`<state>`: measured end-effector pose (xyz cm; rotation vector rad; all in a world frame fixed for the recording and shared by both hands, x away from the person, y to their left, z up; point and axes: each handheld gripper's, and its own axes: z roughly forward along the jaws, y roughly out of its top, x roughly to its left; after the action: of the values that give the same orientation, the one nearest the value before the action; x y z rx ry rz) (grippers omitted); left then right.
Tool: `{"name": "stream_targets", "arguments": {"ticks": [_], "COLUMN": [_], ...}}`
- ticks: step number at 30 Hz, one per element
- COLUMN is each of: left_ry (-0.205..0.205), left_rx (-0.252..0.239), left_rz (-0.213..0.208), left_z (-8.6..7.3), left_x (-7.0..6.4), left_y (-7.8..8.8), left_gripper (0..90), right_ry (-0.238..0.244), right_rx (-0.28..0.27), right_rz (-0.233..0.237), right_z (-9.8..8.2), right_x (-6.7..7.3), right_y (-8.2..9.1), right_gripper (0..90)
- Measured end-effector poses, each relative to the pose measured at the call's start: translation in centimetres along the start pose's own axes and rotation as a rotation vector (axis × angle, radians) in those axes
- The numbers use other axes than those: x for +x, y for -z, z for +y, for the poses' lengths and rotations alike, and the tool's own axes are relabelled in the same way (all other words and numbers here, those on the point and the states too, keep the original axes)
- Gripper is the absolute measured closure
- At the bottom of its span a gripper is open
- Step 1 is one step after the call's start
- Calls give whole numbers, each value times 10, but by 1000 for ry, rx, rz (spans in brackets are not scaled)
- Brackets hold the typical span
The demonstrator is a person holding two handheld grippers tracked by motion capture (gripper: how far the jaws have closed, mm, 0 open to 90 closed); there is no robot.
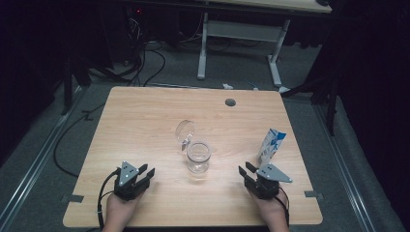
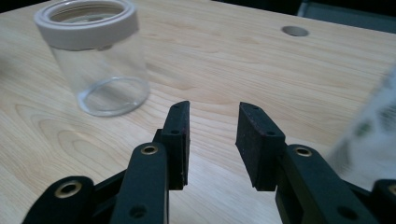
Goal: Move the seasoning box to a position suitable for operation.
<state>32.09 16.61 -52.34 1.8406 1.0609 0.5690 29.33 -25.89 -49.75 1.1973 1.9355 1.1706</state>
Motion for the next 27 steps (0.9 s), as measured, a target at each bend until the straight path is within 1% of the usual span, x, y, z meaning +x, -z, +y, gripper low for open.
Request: {"name": "stream_targets", "arguments": {"ticks": [2,4,5,6,9,11,12,15,17,19,22,24,27], "left_ry": [0,-4,-13,-13,-11,0,-8,-14,-13,-23,-22,-24,-19], "left_rx": [0,-1,-5,-11,-14,-11,-6,-7,-7,-6,-16,-25,-27], "left_rz": [-1,-6,-3,-3,-5,-9,-8,-5,-7,-6,-5,-3,1], "left_z": [0,0,0,1,1,0,0,0,0,0,0,0,0], "left_x": [-1,-2,-3,-4,-3,-3,-4,-6,-7,-8,-8,-9,-7], "left_y": [0,0,0,1,0,-1,-1,-2,-2,-2,-1,1,1], "left_gripper": [623,616,615,615,613,613,613,611,609,609,608,606,605], "right_ry": [-16,-31,-32,-46,-73,-89,-93,-99,-110,-115,-113,-114,-103], "right_rx": [-9,-6,-6,2,3,-1,-2,-11,-14,-14,-19,-22,-29], "right_rz": [-14,-37,-46,-55,-84,-102,-119,-157,-163,-166,-182,-188,-215], "right_z": [-3,-7,-9,-12,-18,-19,-19,-18,-17,-15,-13,-9,-4], "right_x": [-5,-11,-14,-18,-29,-34,-38,-42,-45,-45,-46,-46,-48], "right_y": [8,15,17,20,26,28,29,28,26,25,21,19,13], "right_gripper": [638,625,620,613,587,565,541,467,435,414,387,385,385]}}
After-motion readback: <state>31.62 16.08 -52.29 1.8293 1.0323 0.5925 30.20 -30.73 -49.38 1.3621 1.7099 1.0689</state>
